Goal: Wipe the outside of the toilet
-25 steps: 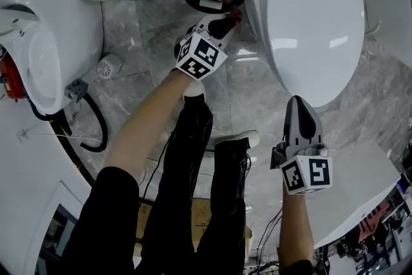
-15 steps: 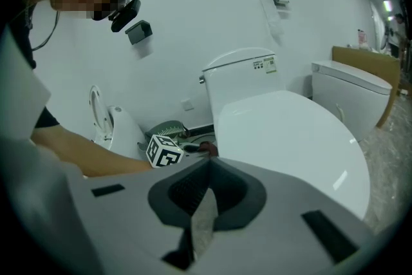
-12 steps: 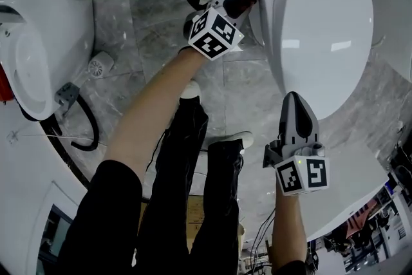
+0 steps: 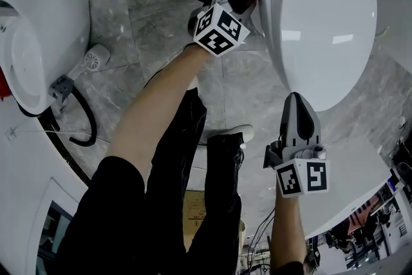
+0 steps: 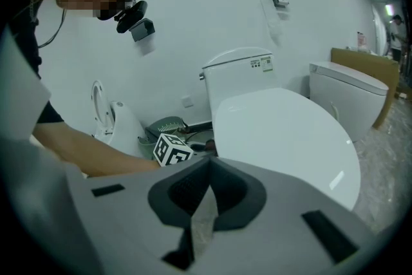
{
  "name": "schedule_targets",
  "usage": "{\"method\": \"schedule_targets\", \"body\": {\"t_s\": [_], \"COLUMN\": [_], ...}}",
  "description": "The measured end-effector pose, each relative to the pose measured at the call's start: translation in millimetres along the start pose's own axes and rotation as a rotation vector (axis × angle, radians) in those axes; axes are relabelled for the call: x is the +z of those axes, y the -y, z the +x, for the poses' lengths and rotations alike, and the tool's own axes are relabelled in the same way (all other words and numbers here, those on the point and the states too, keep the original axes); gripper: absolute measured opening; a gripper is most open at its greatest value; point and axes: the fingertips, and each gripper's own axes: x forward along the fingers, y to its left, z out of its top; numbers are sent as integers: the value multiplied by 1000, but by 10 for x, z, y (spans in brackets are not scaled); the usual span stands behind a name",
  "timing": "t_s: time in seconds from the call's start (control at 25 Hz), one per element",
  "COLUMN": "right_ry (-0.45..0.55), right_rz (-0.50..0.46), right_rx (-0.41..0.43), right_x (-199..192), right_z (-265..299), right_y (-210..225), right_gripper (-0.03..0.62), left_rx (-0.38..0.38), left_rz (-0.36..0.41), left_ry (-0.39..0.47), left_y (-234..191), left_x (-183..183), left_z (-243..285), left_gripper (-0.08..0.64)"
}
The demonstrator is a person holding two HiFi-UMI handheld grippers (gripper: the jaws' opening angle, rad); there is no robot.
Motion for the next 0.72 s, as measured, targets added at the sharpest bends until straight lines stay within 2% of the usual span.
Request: {"method": "schedule_targets", "body": {"t_s": [0.2,0.72], "right_ry": [13,35], "right_rz": [-1,19], "right_rx": [-6,-17], "right_x": [-66,-347], "right_z": [-203,-706], "right_y": [110,315], "right_gripper": [3,3], "left_rx": [22,19], "left_rz": [-10,-20], "left_ry": [-5,-12], "left_y": [133,777], "left_x": [-24,-145], "left_z": [-31,-194], "left_gripper": [58,58]}}
